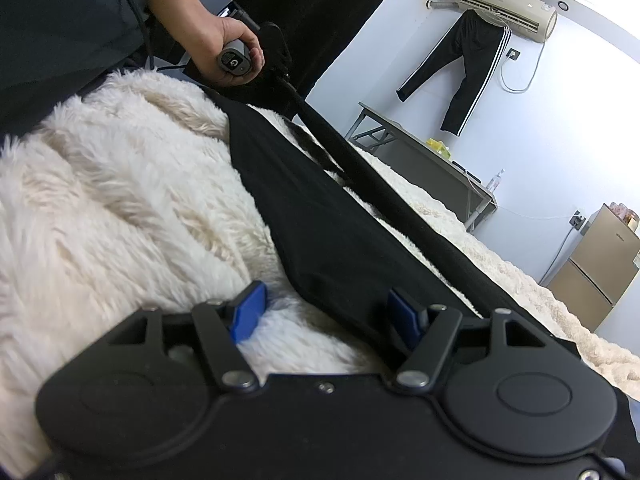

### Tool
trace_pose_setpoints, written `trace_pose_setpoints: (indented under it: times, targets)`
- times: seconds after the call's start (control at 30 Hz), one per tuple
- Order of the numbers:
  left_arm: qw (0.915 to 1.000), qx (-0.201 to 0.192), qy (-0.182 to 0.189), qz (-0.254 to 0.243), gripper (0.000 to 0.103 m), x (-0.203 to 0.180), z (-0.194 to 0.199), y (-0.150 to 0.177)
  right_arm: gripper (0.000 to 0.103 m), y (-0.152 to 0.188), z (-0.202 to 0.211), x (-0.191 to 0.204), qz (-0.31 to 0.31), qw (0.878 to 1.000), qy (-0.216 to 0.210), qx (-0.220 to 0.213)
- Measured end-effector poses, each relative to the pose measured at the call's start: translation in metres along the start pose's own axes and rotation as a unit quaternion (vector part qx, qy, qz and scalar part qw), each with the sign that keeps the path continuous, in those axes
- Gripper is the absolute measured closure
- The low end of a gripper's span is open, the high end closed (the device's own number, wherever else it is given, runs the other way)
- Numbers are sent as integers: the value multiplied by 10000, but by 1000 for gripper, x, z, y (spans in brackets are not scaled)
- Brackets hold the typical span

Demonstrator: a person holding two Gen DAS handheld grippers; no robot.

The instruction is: Fold clothes

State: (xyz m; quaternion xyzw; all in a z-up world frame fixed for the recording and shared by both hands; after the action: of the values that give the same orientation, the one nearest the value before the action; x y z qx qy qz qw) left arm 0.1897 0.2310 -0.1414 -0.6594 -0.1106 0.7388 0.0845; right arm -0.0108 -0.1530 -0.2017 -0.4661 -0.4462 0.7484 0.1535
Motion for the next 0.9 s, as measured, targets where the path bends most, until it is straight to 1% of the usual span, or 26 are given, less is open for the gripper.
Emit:
trace_pose_setpoints:
  times: [0.03,0.1,0.13,0.17,0.2,0.23,0.27,0.3,0.33,0.37,0.4,0.43,0.5,0.53,0.57,0.63,0.67,0.73,0.77,0.8,0.87,0.9]
  targets:
    - [9999,-21,129,54,102,-3,2,-1,37,0,0,0,3,10000,1,-1]
    - [9992,-61,379,53,102,-20,-10,-18,37,0,0,0,6,10000,3,-3]
    - [9975,-80,695,14,102,-32,-17,-23,37,0,0,0,9,10000,6,-7]
    - [9954,-88,948,-66,102,-42,-22,-27,37,0,0,0,13,10000,9,-11]
    - [9937,-104,1096,-196,102,-50,-24,-30,37,0,0,0,18,10000,13,-15]
    - [9930,-90,1137,-321,102,-53,-28,-32,37,1,0,0,22,10000,16,-19]
    - [9938,-61,1046,-379,102,-50,-32,-32,37,1,0,0,23,10000,17,-20]
    - [9967,-26,735,-355,102,-37,-36,-31,37,1,0,0,25,10000,18,-21]
    - [9993,23,260,-280,102,-16,-41,-29,37,0,0,0,27,10000,19,-22]
    - [9997,54,-77,-210,102,1,-43,-27,37,0,0,0,27,10000,19,-23]
    - [9989,79,-450,-137,102,18,-42,-22,37,0,0,0,28,10000,19,-24]
    - [9960,150,-875,-61,101,35,-39,-14,37,0,0,1,30,10000,21,-25]
    - [9896,360,-1389,20,99,49,-36,-7,37,0,0,1,41,10000,29,-35]
    - [9862,438,-1596,71,94,53,-34,-7,37,0,0,1,49,10000,35,-44]
    - [9854,405,-1652,92,89,53,-33,-11,37,0,0,1,55,10000,39,-50]
    - [9825,52,-1859,-53,56,50,-24,-28,37,0,0,1,66,9999,46,-61]
    - [9797,-121,-1991,-187,51,47,-19,-36,37,0,1,1,78,9999,53,-71]
    - [9729,-629,-2176,-475,48,36,2,-54,37,0,1,2,92,9999,62,-82]
    - [9721,-776,-2155,-507,47,31,10,-59,37,-1,1,1,98,9999,67,-87]
    - [9742,-867,-2027,-490,45,22,18,-65,37,-1,1,1,104,9999,71,-91]
    - [9790,-850,-1768,-561,42,3,27,-71,37,-1,1,2,120,9998,83,-103]
    - [9813,-746,-1611,-744,38,-10,29,-72,37,-1,1,2,132,9998,91,-110]
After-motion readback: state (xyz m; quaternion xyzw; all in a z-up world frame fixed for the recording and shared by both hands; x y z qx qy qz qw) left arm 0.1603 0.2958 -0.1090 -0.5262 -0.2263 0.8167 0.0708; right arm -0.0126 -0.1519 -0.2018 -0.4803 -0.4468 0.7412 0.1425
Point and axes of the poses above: each gripper's, at about its wrist camera, not at the fingertips, and z roughly against the way its jaws point, x to its left, y to its underside, the point moved 8 cm from there along -z, roughly the way its jaws point, and after that the axes turned 9 degrees about -x, right-handed, at the moved point
